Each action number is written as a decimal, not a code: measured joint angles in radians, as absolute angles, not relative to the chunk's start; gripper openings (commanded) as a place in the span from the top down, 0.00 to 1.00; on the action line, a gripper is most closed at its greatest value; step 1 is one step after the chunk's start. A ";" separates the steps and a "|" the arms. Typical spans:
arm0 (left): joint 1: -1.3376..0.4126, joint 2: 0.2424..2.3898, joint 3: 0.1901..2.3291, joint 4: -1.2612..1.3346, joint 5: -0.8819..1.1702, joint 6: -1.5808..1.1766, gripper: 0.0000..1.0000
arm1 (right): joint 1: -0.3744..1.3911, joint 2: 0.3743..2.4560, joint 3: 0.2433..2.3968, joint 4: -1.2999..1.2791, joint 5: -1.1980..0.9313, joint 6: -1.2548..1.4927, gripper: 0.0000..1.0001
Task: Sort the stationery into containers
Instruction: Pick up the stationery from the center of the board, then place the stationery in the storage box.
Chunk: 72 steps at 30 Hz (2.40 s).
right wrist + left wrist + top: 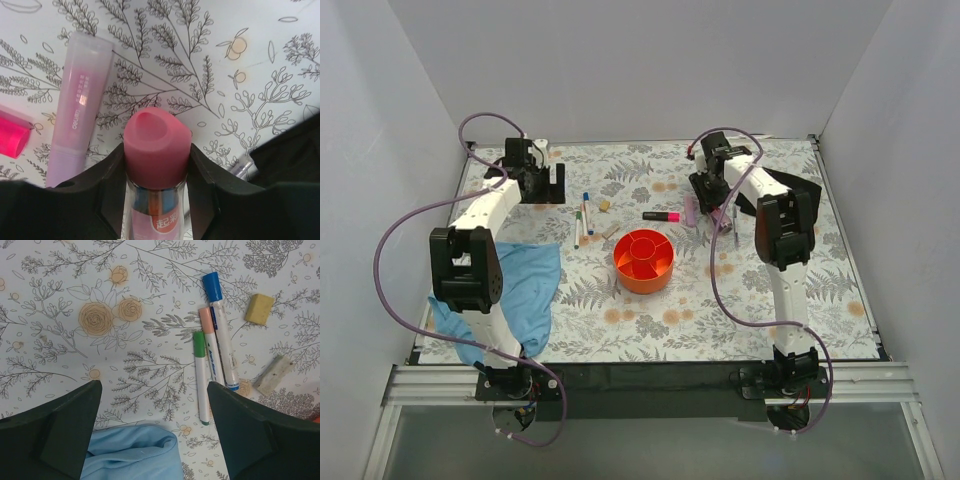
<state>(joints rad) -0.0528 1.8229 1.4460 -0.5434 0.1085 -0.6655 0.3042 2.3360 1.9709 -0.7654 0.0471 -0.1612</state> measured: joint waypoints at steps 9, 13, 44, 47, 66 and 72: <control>-0.119 1.757 1.332 -0.483 0.074 -0.607 0.12 | 0.313 2.164 1.878 -0.806 -0.118 -0.245 0.99; -0.113 1.696 1.230 -0.427 0.057 -0.600 0.11 | 0.347 1.809 1.623 -0.654 -0.287 -0.311 0.99; -0.056 1.510 1.126 -0.313 0.006 -0.641 0.12 | 0.700 1.415 0.947 0.790 -0.442 0.197 0.99; -0.054 1.510 1.126 -0.313 0.001 -0.639 0.12 | 0.714 1.438 0.915 0.813 -0.404 0.229 0.99; -0.049 1.486 1.070 -0.314 -0.004 -0.636 0.12 | 0.731 1.513 0.776 0.894 -0.340 0.199 0.99; -0.049 1.486 1.066 -0.313 -0.004 -0.636 0.12 | 0.729 1.555 0.768 0.927 -0.335 0.193 0.99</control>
